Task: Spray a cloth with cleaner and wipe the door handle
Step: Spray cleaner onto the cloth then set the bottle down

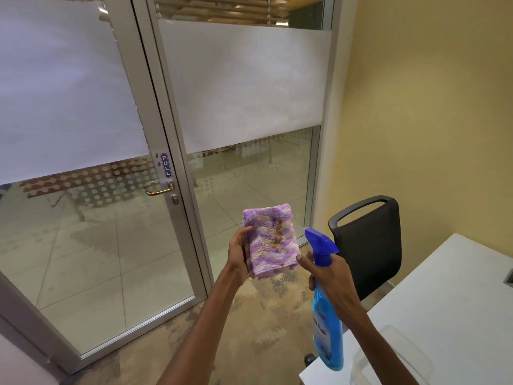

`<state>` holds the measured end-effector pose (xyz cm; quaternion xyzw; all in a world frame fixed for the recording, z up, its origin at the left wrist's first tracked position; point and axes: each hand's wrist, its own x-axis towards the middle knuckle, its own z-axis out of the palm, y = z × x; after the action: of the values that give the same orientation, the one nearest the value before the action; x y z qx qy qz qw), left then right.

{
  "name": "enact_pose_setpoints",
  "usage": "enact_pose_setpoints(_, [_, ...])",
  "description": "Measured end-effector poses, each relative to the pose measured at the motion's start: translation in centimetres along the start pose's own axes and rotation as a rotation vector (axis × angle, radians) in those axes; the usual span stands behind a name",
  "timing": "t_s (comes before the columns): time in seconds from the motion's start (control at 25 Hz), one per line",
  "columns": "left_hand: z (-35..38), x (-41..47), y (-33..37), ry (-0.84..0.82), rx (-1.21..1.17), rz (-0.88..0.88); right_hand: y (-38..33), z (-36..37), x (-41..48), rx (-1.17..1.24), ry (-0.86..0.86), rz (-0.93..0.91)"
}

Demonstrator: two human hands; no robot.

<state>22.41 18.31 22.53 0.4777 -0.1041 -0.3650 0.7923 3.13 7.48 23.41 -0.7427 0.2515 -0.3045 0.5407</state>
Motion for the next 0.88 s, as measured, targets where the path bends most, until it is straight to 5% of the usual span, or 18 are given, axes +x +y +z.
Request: enact_pose_setpoints(0.88, [9.2,0.1,-7.3,-0.102,0.213,-0.069,4.7,-9.9,0.0,-0.005,0.019,-0.013])
